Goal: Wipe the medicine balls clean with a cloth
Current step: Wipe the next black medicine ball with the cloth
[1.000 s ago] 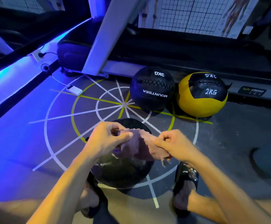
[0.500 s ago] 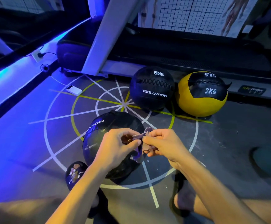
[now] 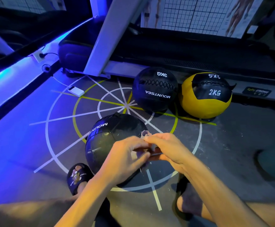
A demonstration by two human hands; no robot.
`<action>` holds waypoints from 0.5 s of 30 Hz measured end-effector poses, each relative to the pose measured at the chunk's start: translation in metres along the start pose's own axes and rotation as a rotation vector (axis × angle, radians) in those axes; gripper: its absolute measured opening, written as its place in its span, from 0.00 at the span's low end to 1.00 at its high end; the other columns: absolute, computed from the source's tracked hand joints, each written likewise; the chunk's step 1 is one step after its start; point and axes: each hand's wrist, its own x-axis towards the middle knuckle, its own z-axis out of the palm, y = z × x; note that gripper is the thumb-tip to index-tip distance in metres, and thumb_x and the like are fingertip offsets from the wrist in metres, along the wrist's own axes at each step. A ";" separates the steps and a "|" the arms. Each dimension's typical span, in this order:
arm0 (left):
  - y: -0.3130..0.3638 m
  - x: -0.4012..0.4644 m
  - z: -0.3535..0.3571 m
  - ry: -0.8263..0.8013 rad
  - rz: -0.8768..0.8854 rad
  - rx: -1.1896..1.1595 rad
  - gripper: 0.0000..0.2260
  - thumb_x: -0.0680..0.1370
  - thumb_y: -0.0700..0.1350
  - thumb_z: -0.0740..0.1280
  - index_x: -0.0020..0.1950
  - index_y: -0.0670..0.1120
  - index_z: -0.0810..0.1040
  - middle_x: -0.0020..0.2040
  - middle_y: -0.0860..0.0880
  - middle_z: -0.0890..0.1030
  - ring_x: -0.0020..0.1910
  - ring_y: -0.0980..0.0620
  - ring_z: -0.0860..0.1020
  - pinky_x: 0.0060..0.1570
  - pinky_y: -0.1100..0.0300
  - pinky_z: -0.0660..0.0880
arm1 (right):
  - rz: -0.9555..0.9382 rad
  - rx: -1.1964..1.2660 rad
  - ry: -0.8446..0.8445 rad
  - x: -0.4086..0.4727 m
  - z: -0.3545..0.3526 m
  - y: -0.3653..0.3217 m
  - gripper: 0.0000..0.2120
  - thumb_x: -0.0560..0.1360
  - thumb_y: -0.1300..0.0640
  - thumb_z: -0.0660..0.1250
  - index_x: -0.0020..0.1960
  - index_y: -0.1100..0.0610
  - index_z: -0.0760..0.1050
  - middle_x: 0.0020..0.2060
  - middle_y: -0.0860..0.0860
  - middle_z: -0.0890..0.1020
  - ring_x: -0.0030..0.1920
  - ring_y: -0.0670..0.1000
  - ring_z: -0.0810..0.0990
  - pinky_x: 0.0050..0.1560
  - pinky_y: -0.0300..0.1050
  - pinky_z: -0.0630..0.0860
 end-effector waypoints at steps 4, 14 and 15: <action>-0.008 -0.008 -0.005 -0.245 -0.173 -0.311 0.14 0.79 0.34 0.68 0.58 0.50 0.86 0.55 0.56 0.86 0.57 0.53 0.83 0.63 0.56 0.77 | -0.008 -0.146 -0.009 0.001 -0.008 0.007 0.05 0.76 0.59 0.70 0.42 0.57 0.83 0.42 0.57 0.85 0.44 0.57 0.83 0.55 0.65 0.81; -0.040 0.004 0.001 -0.267 -0.465 -0.836 0.34 0.70 0.51 0.74 0.75 0.51 0.70 0.69 0.52 0.79 0.70 0.51 0.76 0.69 0.54 0.72 | -0.305 -0.467 -0.443 -0.024 -0.047 -0.043 0.06 0.81 0.59 0.67 0.55 0.58 0.82 0.40 0.45 0.83 0.43 0.42 0.78 0.49 0.39 0.74; -0.039 0.004 0.003 -0.308 -0.453 -0.848 0.29 0.73 0.51 0.74 0.73 0.49 0.74 0.67 0.49 0.81 0.67 0.48 0.78 0.66 0.55 0.74 | -0.324 -0.486 -0.431 -0.023 -0.051 -0.045 0.07 0.81 0.59 0.67 0.55 0.58 0.83 0.41 0.47 0.83 0.43 0.43 0.78 0.49 0.40 0.74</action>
